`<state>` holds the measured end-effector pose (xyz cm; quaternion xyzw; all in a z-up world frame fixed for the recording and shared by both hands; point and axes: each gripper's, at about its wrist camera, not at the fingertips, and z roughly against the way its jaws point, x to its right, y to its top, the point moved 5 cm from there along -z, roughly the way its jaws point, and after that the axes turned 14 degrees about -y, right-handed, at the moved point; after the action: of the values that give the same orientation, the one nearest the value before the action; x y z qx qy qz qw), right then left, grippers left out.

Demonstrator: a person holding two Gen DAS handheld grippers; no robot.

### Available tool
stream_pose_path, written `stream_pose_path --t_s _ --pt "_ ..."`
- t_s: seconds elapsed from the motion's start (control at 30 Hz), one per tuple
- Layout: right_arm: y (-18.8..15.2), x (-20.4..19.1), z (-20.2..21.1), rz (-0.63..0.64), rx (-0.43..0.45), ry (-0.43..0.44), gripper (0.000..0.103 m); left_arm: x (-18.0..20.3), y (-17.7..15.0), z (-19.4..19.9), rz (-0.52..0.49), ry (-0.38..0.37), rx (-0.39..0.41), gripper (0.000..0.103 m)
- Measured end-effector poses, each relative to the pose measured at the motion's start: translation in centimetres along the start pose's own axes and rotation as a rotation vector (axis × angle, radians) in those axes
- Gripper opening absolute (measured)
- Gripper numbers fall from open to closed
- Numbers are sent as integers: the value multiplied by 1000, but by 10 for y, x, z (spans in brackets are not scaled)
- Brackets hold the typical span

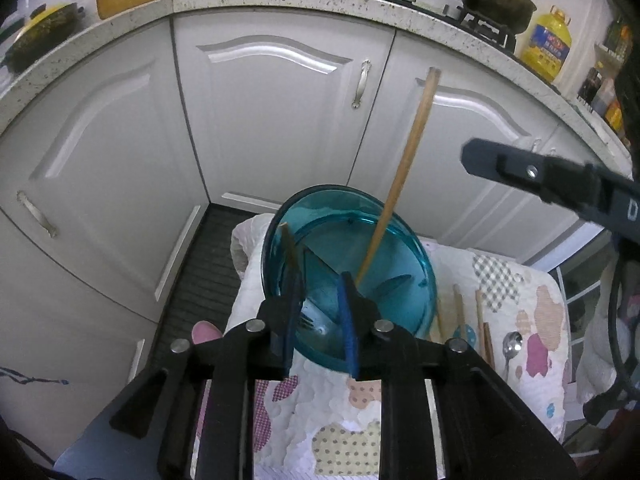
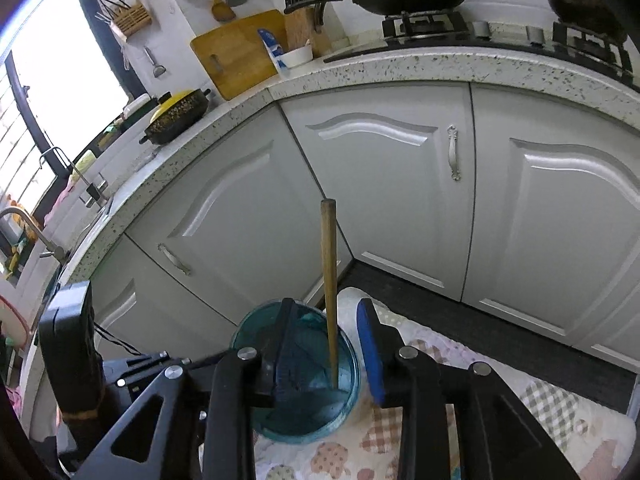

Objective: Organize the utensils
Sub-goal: 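Drop the chopsticks into the cup by opening the left tool while the right tool opens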

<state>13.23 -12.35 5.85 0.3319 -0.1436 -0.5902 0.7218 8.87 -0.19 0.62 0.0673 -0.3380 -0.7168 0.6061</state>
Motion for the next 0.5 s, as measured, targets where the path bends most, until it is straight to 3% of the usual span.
stream_pose_path --t_s 0.17,0.23,0.33,0.5 --pt "-14 4 32 -10 48 -49 30 16 -4 20 -15 4 40 20" --pt "-23 7 48 -17 69 -79 31 25 -7 29 -20 7 62 25" --pt "-38 17 70 -38 95 -131 39 39 -12 38 -37 4 83 27" --pt "-66 36 105 -67 126 -205 40 67 -22 47 -70 -3 99 27"
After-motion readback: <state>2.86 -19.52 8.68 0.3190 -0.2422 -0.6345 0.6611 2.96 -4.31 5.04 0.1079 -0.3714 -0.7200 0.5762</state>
